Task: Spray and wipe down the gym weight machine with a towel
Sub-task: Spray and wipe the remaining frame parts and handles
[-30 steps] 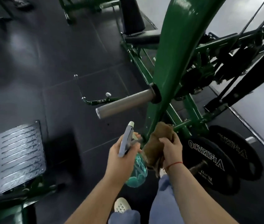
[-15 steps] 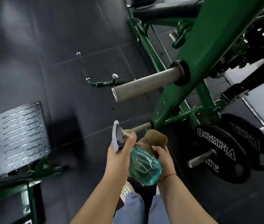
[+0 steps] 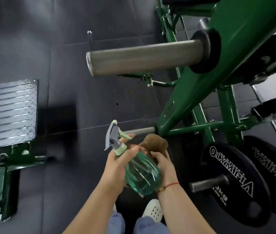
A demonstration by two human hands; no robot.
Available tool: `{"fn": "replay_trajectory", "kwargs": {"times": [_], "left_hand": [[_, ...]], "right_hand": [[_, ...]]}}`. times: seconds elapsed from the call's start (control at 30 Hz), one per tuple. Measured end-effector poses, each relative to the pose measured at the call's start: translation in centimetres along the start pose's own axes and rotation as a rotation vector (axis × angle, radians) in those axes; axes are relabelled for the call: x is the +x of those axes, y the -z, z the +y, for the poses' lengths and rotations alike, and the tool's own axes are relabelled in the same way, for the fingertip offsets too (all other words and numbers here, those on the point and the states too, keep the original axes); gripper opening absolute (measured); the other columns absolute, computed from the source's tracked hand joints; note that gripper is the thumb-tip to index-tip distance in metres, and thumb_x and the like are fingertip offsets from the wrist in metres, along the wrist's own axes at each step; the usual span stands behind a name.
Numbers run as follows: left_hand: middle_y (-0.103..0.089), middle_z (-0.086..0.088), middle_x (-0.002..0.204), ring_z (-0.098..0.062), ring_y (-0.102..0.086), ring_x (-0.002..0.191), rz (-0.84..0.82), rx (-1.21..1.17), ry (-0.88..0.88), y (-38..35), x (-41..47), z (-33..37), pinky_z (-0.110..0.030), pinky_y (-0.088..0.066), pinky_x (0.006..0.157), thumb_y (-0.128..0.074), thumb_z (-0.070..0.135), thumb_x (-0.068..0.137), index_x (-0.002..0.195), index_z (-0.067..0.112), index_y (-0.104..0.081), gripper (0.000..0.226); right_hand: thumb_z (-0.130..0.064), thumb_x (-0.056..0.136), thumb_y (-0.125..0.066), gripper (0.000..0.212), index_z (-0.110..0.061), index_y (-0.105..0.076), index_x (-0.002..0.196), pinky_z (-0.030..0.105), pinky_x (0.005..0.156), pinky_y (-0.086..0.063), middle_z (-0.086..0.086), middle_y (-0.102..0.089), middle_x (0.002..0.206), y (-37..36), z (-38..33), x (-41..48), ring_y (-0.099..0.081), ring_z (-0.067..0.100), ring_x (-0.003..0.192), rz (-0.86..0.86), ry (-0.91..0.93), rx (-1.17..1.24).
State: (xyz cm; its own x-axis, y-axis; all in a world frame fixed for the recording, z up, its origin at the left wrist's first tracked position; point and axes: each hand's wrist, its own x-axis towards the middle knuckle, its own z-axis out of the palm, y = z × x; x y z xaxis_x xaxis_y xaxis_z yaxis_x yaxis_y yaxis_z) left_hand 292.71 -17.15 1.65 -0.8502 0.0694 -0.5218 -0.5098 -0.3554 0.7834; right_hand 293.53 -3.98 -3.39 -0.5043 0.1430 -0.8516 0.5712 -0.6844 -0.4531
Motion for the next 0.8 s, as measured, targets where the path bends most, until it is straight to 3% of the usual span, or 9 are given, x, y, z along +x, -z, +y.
{"fn": "replay_trajectory", "kwargs": {"times": [0.1,0.27,0.33,0.43,0.57,0.63,0.7,0.8], "left_hand": [[-0.070,-0.022,0.090,-0.036,-0.070,0.084,0.049,0.010,0.029,1.6,2.8,-3.0,-0.048,-0.058,0.078,-0.064,0.013,0.076,0.125,0.007,-0.059,0.050],[-0.074,-0.006,0.081,-0.024,-0.071,0.081,0.032,0.377,0.113,5.5,7.8,-9.3,-0.036,-0.056,0.078,-0.079,0.007,0.081,0.110,0.016,-0.070,0.032],[-0.072,0.001,0.076,-0.021,-0.070,0.080,0.028,0.517,0.146,7.1,9.9,-12.1,-0.035,-0.055,0.077,-0.080,0.014,0.085,0.108,0.020,-0.071,0.025],[-0.070,0.009,0.076,-0.007,-0.066,0.073,0.022,0.699,0.142,9.1,13.2,-16.0,-0.028,-0.052,0.072,-0.086,0.037,0.078,0.104,0.029,-0.070,0.030],[-0.066,0.005,0.081,-0.007,-0.061,0.074,-0.026,0.872,0.102,10.6,17.3,-19.2,-0.024,-0.048,0.071,-0.086,0.041,0.077,0.099,0.021,-0.069,0.035],[-0.065,0.006,0.078,-0.005,-0.059,0.069,-0.061,0.952,0.066,11.2,19.2,-20.4,-0.025,-0.048,0.069,-0.086,0.043,0.077,0.093,0.023,-0.069,0.031],[-0.061,0.008,0.074,-0.004,-0.054,0.062,-0.086,1.034,0.024,11.8,21.1,-21.5,-0.028,-0.046,0.065,-0.086,0.045,0.074,0.085,0.026,-0.066,0.030],[-0.056,0.008,0.070,-0.003,-0.049,0.055,-0.109,1.148,-0.039,12.6,23.3,-23.0,-0.025,-0.040,0.058,-0.086,0.047,0.067,0.069,0.031,-0.059,0.032]], "right_hand": [[0.002,0.091,-0.059,0.036,-0.026,-0.070,0.111,0.056,0.087,-0.058,0.020,-0.073,0.107,0.8,0.2,3.6,-0.070,0.043,0.099,-0.002,0.131,-0.100],[0.003,0.085,-0.059,0.041,-0.032,-0.070,0.104,0.055,0.098,-0.053,0.006,-0.073,0.106,2.9,0.9,10.2,-0.069,0.031,0.102,0.105,0.343,-0.306],[-0.004,0.080,-0.062,0.041,-0.031,-0.070,0.109,0.056,0.098,-0.053,0.006,-0.073,0.109,3.5,1.4,12.7,-0.068,0.029,0.105,0.072,0.405,-0.365],[-0.020,0.070,-0.063,0.044,-0.043,-0.070,0.107,0.053,0.101,-0.051,-0.002,-0.070,0.116,4.2,2.5,16.1,-0.065,0.022,0.112,0.015,0.523,-0.475],[-0.006,0.084,-0.065,0.042,-0.042,-0.065,0.107,0.038,0.108,-0.046,-0.009,-0.060,0.123,4.8,3.5,20.2,-0.057,-0.001,0.112,-0.028,0.711,-0.612],[0.002,0.087,-0.064,0.047,-0.037,-0.060,0.113,0.015,0.104,-0.041,-0.010,-0.055,0.125,5.2,3.6,22.2,-0.051,-0.015,0.109,-0.022,0.808,-0.666],[0.003,0.088,-0.065,0.050,-0.032,-0.061,0.124,-0.003,0.094,-0.034,-0.012,-0.052,0.126,5.6,3.9,24.3,-0.047,-0.020,0.108,0.011,0.898,-0.739],[-0.002,0.089,-0.067,0.053,-0.027,-0.060,0.134,0.004,0.102,-0.033,-0.017,-0.050,0.127,6.1,4.8,27.2,-0.049,-0.006,0.119,0.052,1.041,-0.841]]}}
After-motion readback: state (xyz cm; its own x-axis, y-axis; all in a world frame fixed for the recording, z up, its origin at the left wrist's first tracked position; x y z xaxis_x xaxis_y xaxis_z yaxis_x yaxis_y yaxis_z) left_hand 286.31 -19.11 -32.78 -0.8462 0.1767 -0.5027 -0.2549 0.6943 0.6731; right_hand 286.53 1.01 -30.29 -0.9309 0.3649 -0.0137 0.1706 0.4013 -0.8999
